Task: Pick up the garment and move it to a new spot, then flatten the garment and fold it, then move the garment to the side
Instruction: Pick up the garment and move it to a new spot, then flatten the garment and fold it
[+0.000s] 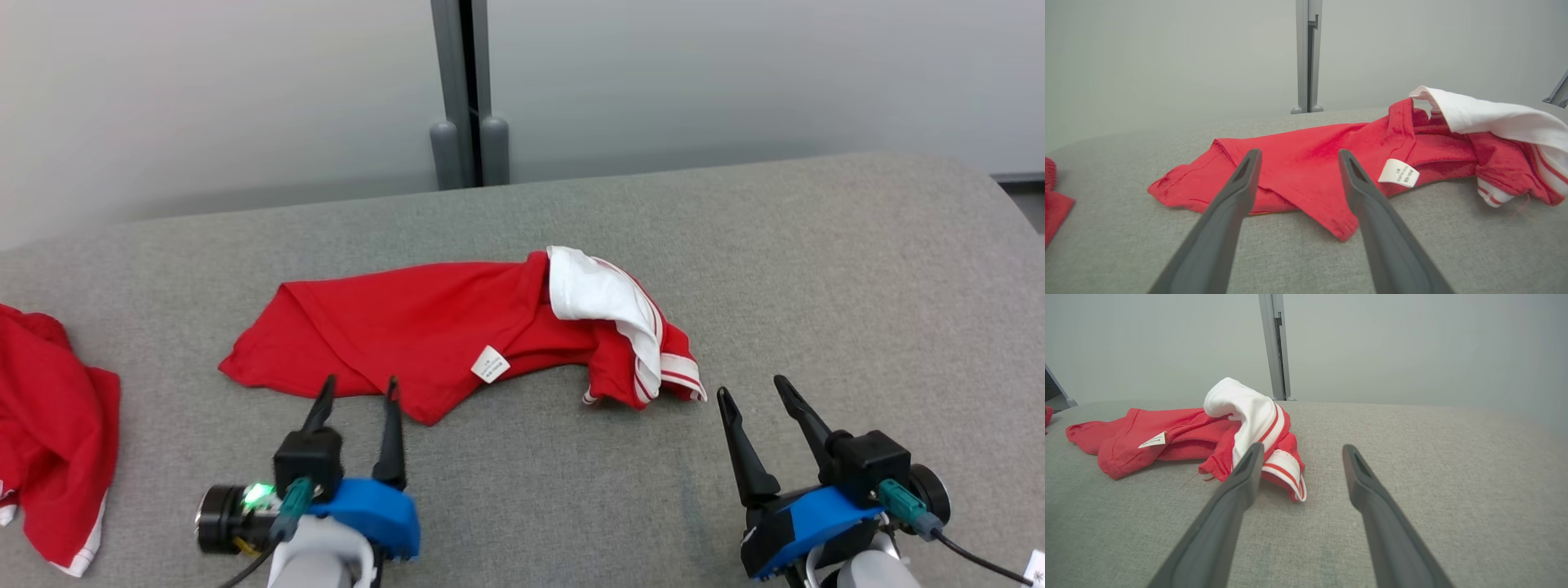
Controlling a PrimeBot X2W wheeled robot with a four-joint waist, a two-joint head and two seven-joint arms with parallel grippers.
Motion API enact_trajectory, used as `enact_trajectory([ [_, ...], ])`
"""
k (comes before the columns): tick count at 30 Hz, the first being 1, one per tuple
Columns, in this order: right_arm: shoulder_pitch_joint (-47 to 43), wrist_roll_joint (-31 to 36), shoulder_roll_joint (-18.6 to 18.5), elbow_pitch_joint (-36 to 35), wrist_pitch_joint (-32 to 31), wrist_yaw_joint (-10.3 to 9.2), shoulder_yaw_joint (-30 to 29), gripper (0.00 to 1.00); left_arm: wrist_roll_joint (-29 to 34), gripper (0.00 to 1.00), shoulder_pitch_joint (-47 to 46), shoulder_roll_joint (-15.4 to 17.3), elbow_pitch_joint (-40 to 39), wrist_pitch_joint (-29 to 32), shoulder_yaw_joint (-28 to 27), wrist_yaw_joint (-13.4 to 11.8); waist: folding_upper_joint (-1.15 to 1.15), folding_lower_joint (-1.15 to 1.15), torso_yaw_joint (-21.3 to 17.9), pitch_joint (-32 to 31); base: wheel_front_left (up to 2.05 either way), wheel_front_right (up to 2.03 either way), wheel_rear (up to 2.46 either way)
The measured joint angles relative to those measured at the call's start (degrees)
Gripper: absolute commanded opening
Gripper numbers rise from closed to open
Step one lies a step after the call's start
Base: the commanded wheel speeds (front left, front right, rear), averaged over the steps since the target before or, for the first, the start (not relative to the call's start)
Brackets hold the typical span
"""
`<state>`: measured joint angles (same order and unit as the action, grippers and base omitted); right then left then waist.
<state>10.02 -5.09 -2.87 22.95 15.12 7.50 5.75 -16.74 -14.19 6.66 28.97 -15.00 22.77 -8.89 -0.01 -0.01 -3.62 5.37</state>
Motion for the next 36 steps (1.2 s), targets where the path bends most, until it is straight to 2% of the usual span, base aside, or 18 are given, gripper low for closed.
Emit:
enact_trajectory([
  [2,-0.32,0.01,-0.01,0.10,0.00,0.00,0.07,1.00,0.44,1.00,1.50,0.15,-0.88,-0.01,-1.37,-0.19,0.00,0.00,0.27,-0.55,0.00,0.00,0.00],
  [4,-1.29,0.02,0.00,0.32,0.00,0.00,0.10,1.00,1.01,1.00,6.32,0.12,-2.69,-0.05,-5.21,-0.67,0.00,0.00,0.82,-2.07,0.00,0.00,0.00],
  [13,-3.27,0.11,-0.01,0.31,0.00,0.00,-0.33,1.00,4.50,1.00,12.68,-1.70,-5.66,-0.05,-10.12,2.14,0.00,0.00,1.93,-4.11,0.00,0.00,0.00],
  [19,-2.85,0.44,0.01,-0.09,0.00,0.00,0.66,1.00,5.14,1.00,11.76,-3.08,-4.12,-0.05,-9.06,7.55,0.00,0.01,0.73,-2.01,0.00,0.00,0.00],
  [25,-1.16,0.58,0.01,-0.75,0.00,0.00,0.30,1.00,3.93,1.00,8.09,-3.64,-0.67,-0.05,-8.21,10.50,0.01,0.02,-1.35,1.85,0.00,0.00,0.00],
  [36,1.64,0.68,-0.02,-1.64,0.00,0.00,-0.55,1.00,-1.40,1.00,1.80,-3.78,4.94,-0.05,-8.49,12.46,0.02,0.02,-5.07,7.88,0.00,0.00,0.00],
])
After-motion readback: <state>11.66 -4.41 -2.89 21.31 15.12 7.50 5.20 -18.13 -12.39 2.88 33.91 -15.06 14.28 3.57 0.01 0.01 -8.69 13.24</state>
